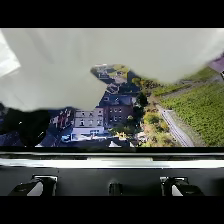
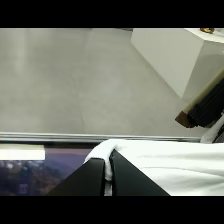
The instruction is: Fold the clothes and pants, and hang the long-sleeved shirts on hangers.
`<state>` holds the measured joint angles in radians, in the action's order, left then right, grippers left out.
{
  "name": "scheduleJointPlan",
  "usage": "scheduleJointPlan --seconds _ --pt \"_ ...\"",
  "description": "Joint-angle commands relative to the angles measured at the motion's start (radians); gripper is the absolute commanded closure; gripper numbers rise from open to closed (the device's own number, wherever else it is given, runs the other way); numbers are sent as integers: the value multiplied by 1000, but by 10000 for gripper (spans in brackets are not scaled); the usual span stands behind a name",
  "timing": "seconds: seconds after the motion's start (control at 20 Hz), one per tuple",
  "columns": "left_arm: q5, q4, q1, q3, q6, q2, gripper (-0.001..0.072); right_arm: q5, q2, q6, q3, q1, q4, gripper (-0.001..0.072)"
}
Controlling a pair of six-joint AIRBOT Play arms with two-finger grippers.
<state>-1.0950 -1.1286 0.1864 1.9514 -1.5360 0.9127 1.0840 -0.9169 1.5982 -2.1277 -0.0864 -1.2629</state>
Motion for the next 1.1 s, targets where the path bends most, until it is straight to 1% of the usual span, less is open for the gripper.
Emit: scheduleJointPlan --seconds 0.0,0.1,0.25,0.35,0.4,0.5,0.6,0.8,0.9,1.05 --pt "23 -54 1 -24 -39 -34 692 8 27 63 11 1 -74 690" --pt "5 -40 -3 -24 -39 29 692 27 -23 75 42 1 -73 690" --pt "-51 -38 -46 -24 -35 190 690 83 -146 73 124 1 -105 689" --pt "-89 -39 -94 -24 -24 333 690 142 -272 74 167 0 -144 689" --pt "-100 -39 -122 -24 -3 417 690 166 -342 74 183 1 -155 689" --pt "-97 -39 -172 -24 1 587 691 200 -503 69 198 0 -188 689" --pt "-76 -39 -211 -24 -38 758 691 200 -662 66 198 0 -216 689" --pt "12 -28 -258 -23 -35 1030 691 159 -922 81 198 -2 -241 689" --pt "34 0 -261 -23 -35 1109 691 146 -1015 116 198 -2 -220 688" --pt "31 7 -261 -23 -35 1161 690 102 -1100 178 198 -2 -134 688"
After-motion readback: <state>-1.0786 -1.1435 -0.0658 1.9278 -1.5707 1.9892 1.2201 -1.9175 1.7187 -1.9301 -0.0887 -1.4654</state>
